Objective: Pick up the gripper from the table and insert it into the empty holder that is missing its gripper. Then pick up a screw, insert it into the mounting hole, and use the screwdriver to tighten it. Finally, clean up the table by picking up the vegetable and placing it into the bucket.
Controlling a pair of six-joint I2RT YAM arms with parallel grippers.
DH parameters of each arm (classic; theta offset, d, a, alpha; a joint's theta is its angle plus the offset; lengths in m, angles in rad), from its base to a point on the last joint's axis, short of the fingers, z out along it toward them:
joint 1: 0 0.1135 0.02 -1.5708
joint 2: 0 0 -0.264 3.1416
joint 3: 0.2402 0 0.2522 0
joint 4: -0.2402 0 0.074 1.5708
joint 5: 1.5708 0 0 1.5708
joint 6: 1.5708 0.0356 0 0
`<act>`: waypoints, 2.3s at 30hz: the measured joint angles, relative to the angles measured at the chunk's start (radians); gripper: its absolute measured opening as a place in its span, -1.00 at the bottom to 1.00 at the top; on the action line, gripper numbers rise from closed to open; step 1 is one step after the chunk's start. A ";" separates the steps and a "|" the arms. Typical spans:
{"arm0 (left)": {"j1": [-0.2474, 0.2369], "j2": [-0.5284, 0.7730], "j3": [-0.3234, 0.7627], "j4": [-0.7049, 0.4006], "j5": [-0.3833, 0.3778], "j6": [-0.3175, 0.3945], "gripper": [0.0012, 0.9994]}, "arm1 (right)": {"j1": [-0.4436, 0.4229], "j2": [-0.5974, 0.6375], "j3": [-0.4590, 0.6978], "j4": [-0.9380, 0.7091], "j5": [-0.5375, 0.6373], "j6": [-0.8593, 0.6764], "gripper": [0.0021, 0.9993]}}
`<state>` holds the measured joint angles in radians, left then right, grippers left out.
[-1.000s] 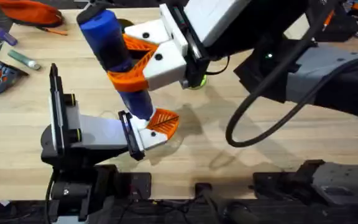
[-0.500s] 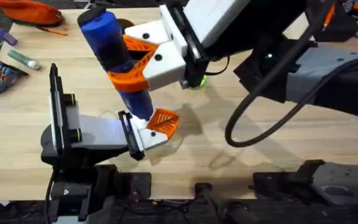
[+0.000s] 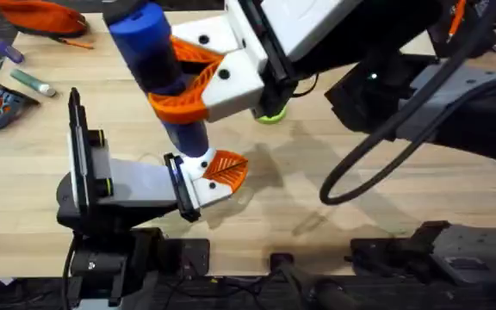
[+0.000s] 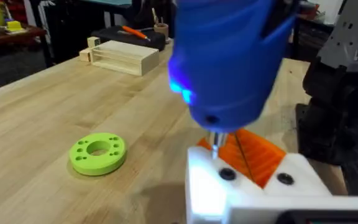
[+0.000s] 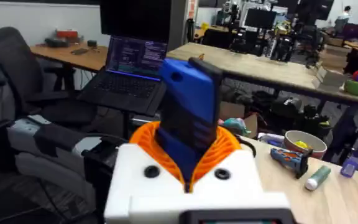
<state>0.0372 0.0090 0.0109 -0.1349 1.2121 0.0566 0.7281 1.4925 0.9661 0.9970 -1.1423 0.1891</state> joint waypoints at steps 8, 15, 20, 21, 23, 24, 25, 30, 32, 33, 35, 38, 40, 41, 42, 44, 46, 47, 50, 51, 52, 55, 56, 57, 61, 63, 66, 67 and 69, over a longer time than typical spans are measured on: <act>0.000 0.000 0.000 0.000 0.000 0.000 -0.97 | -0.040 0.000 0.030 -0.006 -0.032 0.022 -0.95; 0.000 0.000 0.000 0.000 0.000 0.000 -0.97 | -0.127 0.000 0.090 -0.343 -0.030 -0.039 -0.95; 0.000 0.000 0.000 0.000 0.000 0.000 -0.97 | -0.219 0.000 0.189 -0.697 0.048 -0.201 -0.95; 0.000 0.000 0.000 0.000 0.000 0.000 -0.97 | -0.236 0.000 0.215 -0.778 0.079 -0.247 -0.95; 0.000 0.000 0.000 0.000 0.000 0.000 -0.97 | -0.262 0.000 0.264 -0.927 0.150 -0.342 -0.95; 0.000 0.000 0.000 0.000 0.000 0.000 -0.97 | -0.272 0.000 0.288 -0.995 0.186 -0.390 -0.95; 0.000 0.000 0.000 0.000 0.000 0.000 -0.97 | -0.280 0.000 0.310 -1.057 0.225 -0.440 -0.95; 0.000 0.000 0.000 0.000 0.000 0.000 -0.97 | -0.325 0.000 0.381 -1.215 0.389 -0.646 -0.95; 0.000 0.000 0.000 0.000 0.000 0.000 -0.97 | -0.353 0.000 0.391 -1.259 0.441 -0.714 -0.95; 0.000 0.000 0.000 0.000 0.000 0.000 -0.97 | -0.369 0.000 0.392 -1.283 0.465 -0.746 -0.95; 0.000 0.000 0.000 0.000 0.000 0.000 -0.97 | -0.403 0.000 0.393 -1.344 0.517 -0.822 -0.95; 0.000 0.000 0.000 0.000 0.000 0.000 -0.97 | -0.447 0.000 0.393 -1.436 0.603 -0.946 -0.95; 0.000 0.000 0.000 0.000 0.000 0.000 -0.97 | -0.463 0.000 0.393 -1.490 0.669 -1.030 -0.95; 0.000 0.000 0.000 0.000 0.000 0.000 -0.97 | -0.466 0.001 0.393 -1.509 0.700 -1.066 -0.95; 0.000 0.000 0.000 0.000 0.000 0.000 -0.97 | -0.468 0.004 0.393 -1.531 0.737 -1.110 -0.95; 0.000 0.000 0.000 0.000 0.000 0.000 -0.97 | -0.469 0.017 0.393 -1.559 0.803 -1.190 -0.95; 0.000 0.000 0.000 0.000 0.000 0.000 -0.97 | -0.469 0.051 0.393 -1.584 0.863 -1.272 -0.95; 0.000 0.000 0.000 0.000 0.000 0.000 -0.97 | -0.469 0.073 0.394 -1.598 0.887 -1.312 -0.95; 0.000 0.000 0.000 0.000 0.000 0.000 -0.97 | -0.469 0.153 0.394 -1.634 0.964 -1.428 -0.95; 0.000 0.000 0.000 0.000 0.000 0.000 -0.97 | -0.469 0.183 0.394 -1.639 0.993 -1.462 -0.95; 0.000 0.000 0.000 0.000 0.000 0.000 -0.97 | -0.469 0.212 0.394 -1.644 1.023 -1.495 -0.95; 0.000 0.000 0.000 0.000 0.000 0.000 -0.97 | -0.469 0.281 0.394 -1.671 1.105 -1.582 -0.95; 0.000 0.000 0.000 0.000 0.000 0.000 -0.97 | -0.469 0.299 0.394 -1.682 1.133 -1.610 -0.95; 0.000 0.000 0.000 0.000 0.000 0.000 -0.97 | -0.469 0.314 0.394 -1.688 1.158 -1.633 -0.95; 0.000 0.000 0.000 0.000 0.000 0.000 -0.97 | -0.469 0.361 0.395 -1.707 1.234 -1.707 -0.95; 0.000 0.000 0.000 0.000 0.000 0.000 -0.97 | -0.469 0.375 0.395 -1.752 1.254 -1.733 -0.95; 0.000 0.000 0.000 0.000 0.000 0.000 -0.97 | -0.469 0.385 0.395 -1.834 1.262 -1.754 -0.95; 0.000 0.000 0.000 0.000 0.000 0.000 -0.97 | -0.469 0.385 0.395 -1.848 1.260 -1.757 -0.95; 0.000 0.000 0.000 0.000 -0.001 0.000 -0.97 | -0.469 0.384 0.395 -1.853 1.245 -1.761 -0.95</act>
<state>0.0372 0.0090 0.0109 -0.1349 1.2115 0.0566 0.2588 1.8769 1.3609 -0.8565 0.1023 -1.5721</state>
